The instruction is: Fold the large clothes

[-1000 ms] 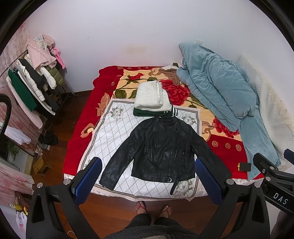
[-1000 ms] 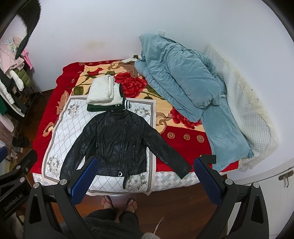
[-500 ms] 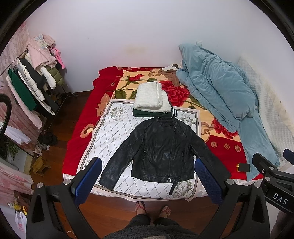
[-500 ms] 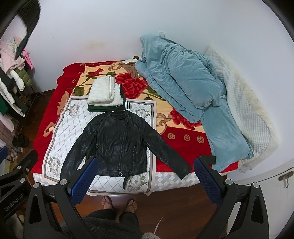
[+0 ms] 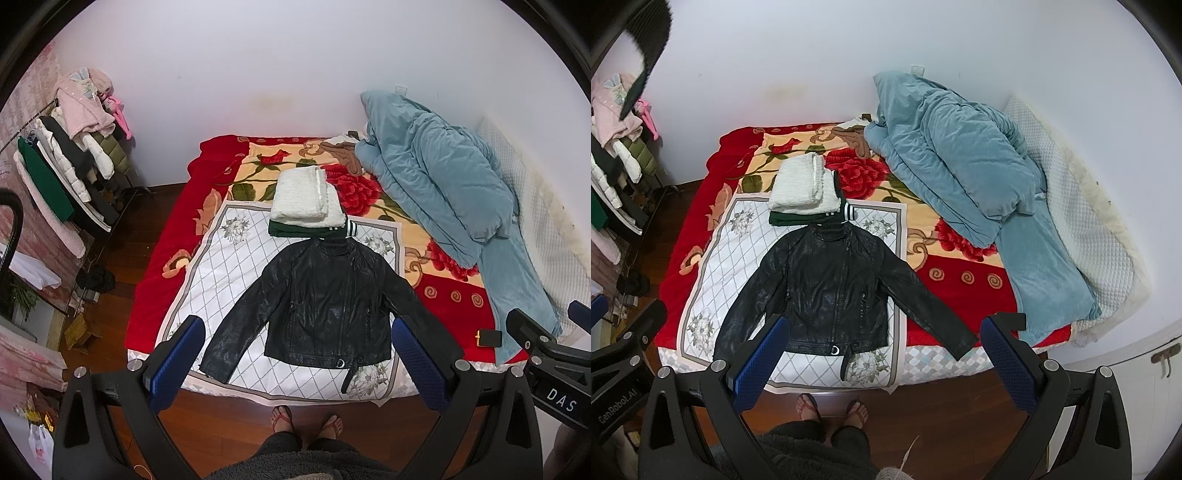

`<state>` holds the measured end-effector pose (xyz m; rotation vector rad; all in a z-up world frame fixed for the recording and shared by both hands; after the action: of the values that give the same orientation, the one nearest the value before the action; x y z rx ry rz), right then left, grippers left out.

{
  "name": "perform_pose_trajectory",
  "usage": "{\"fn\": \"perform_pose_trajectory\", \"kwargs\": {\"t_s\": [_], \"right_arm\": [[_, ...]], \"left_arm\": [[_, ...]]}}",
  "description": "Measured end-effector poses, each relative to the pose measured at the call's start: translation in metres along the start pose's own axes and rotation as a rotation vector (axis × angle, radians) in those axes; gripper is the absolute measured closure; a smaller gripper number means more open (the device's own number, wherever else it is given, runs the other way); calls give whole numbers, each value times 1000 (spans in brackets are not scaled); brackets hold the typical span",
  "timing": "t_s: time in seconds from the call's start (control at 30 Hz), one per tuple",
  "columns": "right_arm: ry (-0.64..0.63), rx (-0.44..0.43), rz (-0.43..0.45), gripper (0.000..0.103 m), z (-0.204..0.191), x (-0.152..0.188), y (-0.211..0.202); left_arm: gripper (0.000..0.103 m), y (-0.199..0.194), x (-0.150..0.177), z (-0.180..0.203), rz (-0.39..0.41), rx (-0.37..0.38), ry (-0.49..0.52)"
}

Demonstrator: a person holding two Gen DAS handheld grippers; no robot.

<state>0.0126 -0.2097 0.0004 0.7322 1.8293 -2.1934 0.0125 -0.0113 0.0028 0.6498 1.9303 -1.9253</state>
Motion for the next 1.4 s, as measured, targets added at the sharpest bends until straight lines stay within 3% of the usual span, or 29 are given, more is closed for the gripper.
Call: {"fn": "perform_pose_trajectory", "kwargs": {"t_s": [0.27,0.37,0.5,0.6,0.67,0.73,0.77,0.93,1.07,1.2,1.3,1.37,1.4], "right_arm": [[16,6,-7,0,0,-3,3],[48,7,-21,0,3,-10,14],[167,-1,-62,0,20,-7,65],[325,19,-122,0,51,17,131],[437,-2,-160,8,76,32,170],[536,-9,-189,37,101,52,210],[607,-27,-217,39,118,64,239],[920,-102,-280,37,187,145,369],[1125,-195,-338,36,224,211,496],[1293,-275,-371,36,242,259,607],[1431,-351,-369,36,243,279,663],[1486,-353,-343,43,247,285,682],[1529,-347,-300,54,252,289,690]], "left_arm": [[0,7,-18,5,17,-11,16],[0,35,-29,-2,42,-51,22],[0,85,-35,-9,89,-101,34],[0,131,-37,-5,76,-121,47],[0,165,-35,3,46,-133,48],[0,197,-31,14,17,-155,57],[0,223,-30,25,-9,-167,63],[0,309,-6,56,-94,-223,65],[0,387,19,85,-210,-261,47],[0,452,45,115,-314,-267,49],[0,492,61,140,-366,-269,57],[0,513,70,155,-385,-270,71],[0,524,75,163,-398,-267,80]]}}
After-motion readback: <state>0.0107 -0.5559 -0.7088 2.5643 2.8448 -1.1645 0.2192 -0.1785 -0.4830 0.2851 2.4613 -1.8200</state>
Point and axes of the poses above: each gripper's, at about its wrist camera, not at the fingertips, and y roughly the way its jaws point, z to its right, x to its underside, the point moved 2 cm from there along y, roughly the way its jaws point, and after that the axes turned 1 degree about y, right-handed, at the moved point
